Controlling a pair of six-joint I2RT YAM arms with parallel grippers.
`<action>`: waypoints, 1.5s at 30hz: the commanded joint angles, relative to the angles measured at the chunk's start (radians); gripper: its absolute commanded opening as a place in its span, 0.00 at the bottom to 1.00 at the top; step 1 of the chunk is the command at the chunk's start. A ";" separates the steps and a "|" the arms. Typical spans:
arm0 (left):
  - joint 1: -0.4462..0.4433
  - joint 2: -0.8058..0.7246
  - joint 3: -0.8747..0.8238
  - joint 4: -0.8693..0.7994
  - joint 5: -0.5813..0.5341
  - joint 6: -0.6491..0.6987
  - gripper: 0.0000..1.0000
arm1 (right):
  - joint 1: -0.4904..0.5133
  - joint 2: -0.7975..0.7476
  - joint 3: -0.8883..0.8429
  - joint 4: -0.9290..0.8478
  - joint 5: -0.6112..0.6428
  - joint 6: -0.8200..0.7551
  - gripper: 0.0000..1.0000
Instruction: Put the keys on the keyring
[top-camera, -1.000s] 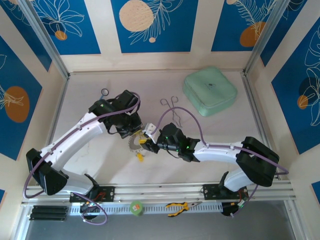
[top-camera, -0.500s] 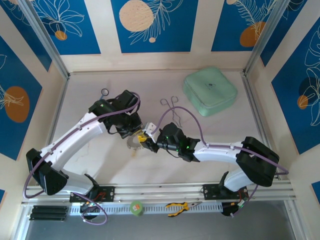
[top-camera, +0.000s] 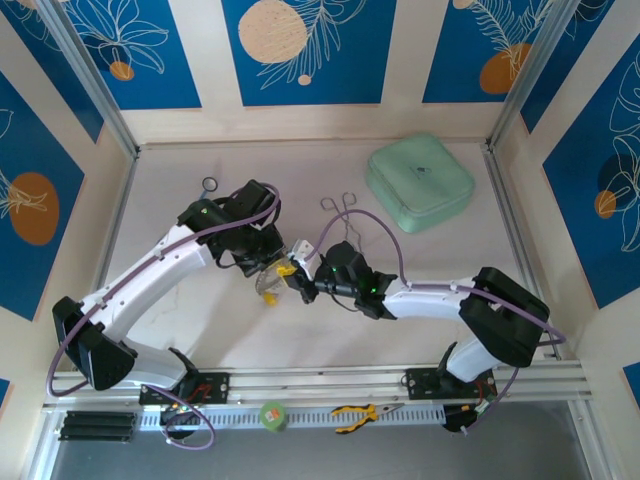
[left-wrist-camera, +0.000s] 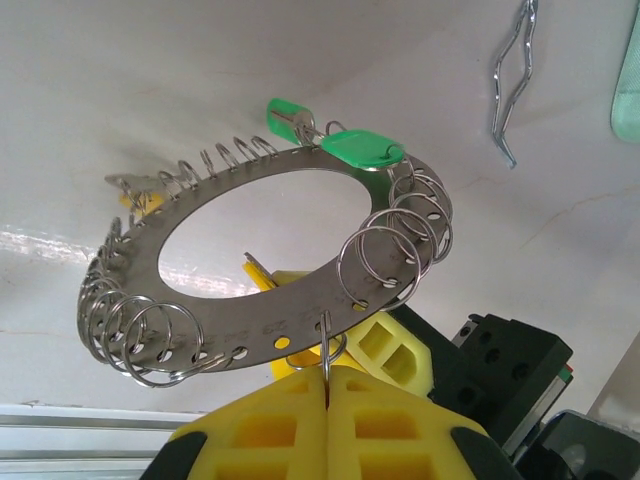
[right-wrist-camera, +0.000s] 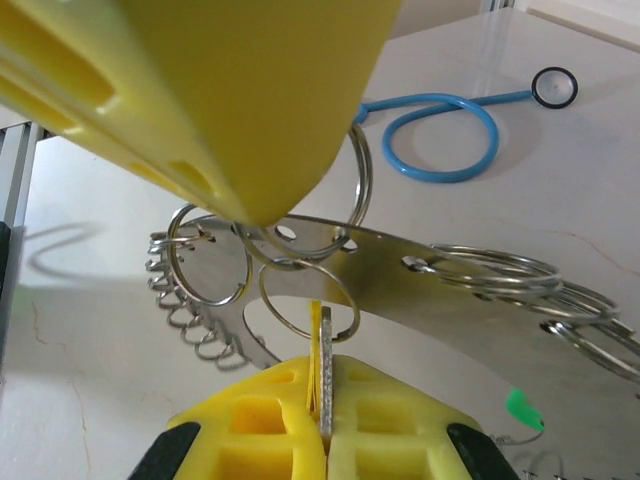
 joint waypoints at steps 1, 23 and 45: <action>0.008 -0.025 -0.008 -0.006 0.025 -0.068 0.00 | -0.006 0.008 -0.002 -0.009 0.011 0.023 0.03; 0.024 -0.045 -0.085 0.056 0.075 -0.297 0.00 | 0.017 -0.111 -0.110 0.261 -0.011 -0.213 0.28; 0.030 -0.047 -0.082 0.051 0.093 -0.302 0.00 | 0.033 -0.030 -0.076 0.259 -0.002 -0.312 0.30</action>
